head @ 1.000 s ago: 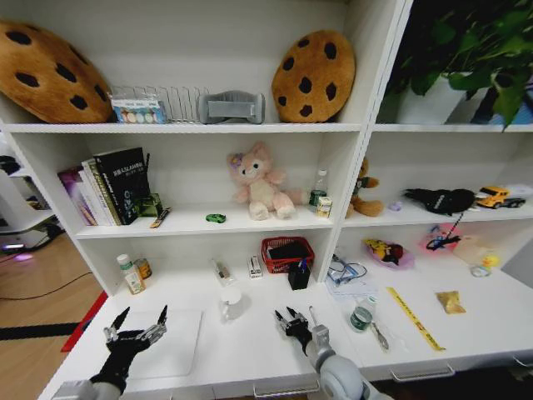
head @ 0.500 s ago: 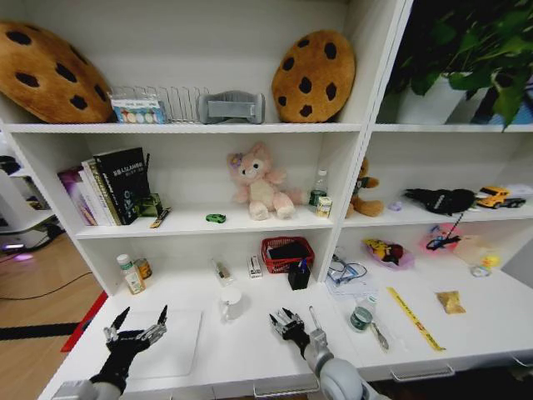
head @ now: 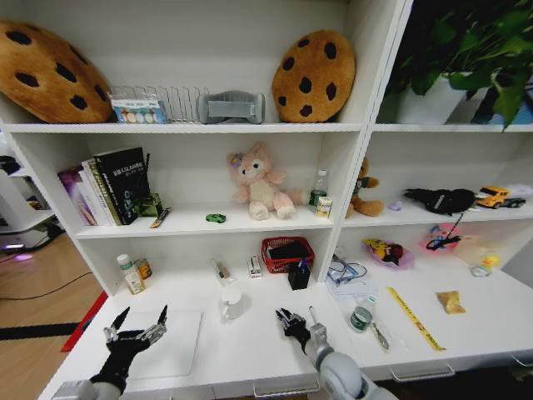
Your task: Organize the objects on the table.
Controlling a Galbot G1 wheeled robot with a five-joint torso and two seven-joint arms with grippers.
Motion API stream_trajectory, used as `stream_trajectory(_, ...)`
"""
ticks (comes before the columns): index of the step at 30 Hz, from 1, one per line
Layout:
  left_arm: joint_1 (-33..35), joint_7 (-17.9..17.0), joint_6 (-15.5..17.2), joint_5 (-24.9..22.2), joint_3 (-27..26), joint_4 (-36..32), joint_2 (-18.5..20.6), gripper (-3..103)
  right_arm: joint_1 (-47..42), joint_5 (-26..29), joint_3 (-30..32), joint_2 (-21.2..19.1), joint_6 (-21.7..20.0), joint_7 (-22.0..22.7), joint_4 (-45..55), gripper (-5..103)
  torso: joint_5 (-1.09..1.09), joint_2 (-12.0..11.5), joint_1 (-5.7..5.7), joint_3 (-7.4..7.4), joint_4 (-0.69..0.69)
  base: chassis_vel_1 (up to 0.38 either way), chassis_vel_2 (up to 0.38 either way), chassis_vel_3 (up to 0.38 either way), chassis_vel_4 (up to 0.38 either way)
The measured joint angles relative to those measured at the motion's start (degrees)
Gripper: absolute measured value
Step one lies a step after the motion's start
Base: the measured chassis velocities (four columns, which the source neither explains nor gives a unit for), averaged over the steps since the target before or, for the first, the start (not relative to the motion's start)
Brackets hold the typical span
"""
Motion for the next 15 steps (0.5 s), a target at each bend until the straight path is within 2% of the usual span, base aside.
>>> stream_trajectory(4, 0.0, 0.0, 0.0, 0.0, 0.0, 0.0, 0.0, 100, 0.0, 0.4, 0.0, -0.6, -0.5, 0.0, 0.1, 10, 0.0, 0.0, 0.0, 0.0, 0.0, 0.0, 0.0, 0.0, 0.0)
stream_trajectory(12, 0.0, 0.0, 0.0, 0.0, 0.0, 0.0, 0.0, 100, 0.0, 1.8, 0.5, -1.2, -1.1, -0.6, 0.5, 10, 0.0, 0.0, 0.0, 0.0, 0.0, 0.0, 0.0, 0.0, 0.0)
stream_trajectory(14, 0.0, 0.0, 0.0, 0.0, 0.0, 0.0, 0.0, 100, 0.0, 2.2, 0.8, -1.1, 0.2, -1.3, 0.6, 10, 0.0, 0.0, 0.0, 0.0, -0.01, 0.0, 0.0, 0.0, 0.0)
stream_trajectory(15, 0.0, 0.0, 0.0, 0.0, 0.0, 0.0, 0.0, 100, 0.9, 3.1, 1.2, -0.6, 2.5, -2.1, 1.6, 10, 0.0, 0.0, 0.0, 0.0, -0.02, 0.0, 0.0, 0.0, 0.0)
